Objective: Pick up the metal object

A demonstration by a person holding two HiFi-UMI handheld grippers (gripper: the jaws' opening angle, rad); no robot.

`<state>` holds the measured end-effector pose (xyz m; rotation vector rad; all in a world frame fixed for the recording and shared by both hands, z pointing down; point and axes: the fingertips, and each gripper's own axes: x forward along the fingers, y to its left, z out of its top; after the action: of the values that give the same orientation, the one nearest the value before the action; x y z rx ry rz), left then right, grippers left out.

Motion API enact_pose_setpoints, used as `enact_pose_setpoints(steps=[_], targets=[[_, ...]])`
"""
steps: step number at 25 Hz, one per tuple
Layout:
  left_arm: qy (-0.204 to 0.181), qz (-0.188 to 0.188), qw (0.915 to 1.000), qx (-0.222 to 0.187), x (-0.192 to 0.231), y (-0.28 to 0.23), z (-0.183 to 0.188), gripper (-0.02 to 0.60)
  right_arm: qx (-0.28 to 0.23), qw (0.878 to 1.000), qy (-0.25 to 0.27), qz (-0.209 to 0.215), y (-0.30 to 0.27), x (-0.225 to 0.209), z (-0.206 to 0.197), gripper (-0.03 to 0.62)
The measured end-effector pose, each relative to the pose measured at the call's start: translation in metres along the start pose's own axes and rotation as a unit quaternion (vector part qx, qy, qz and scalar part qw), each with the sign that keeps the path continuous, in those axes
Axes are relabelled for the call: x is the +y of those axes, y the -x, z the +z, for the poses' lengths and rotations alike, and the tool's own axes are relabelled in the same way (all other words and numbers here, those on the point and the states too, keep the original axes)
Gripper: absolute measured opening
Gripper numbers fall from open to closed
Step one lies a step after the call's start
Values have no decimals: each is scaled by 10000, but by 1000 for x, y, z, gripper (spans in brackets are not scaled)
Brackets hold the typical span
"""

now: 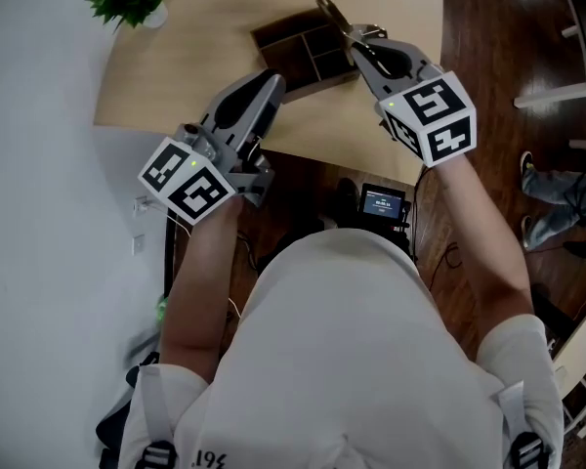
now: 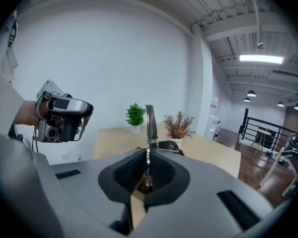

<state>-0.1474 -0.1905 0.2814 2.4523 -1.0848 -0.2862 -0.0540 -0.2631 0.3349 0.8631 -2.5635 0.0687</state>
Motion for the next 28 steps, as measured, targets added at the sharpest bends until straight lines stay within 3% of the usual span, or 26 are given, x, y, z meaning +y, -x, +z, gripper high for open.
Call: enact_pose_setpoints(steps=[20,28], targets=[[118,-290,9995,78,-40,32,-4,17,-441,9986,-105,-285,65,15,23,5],[224,-194,9995,122,-41,50,-10,17,-459,9982,-240,-315,85,21,21,5]])
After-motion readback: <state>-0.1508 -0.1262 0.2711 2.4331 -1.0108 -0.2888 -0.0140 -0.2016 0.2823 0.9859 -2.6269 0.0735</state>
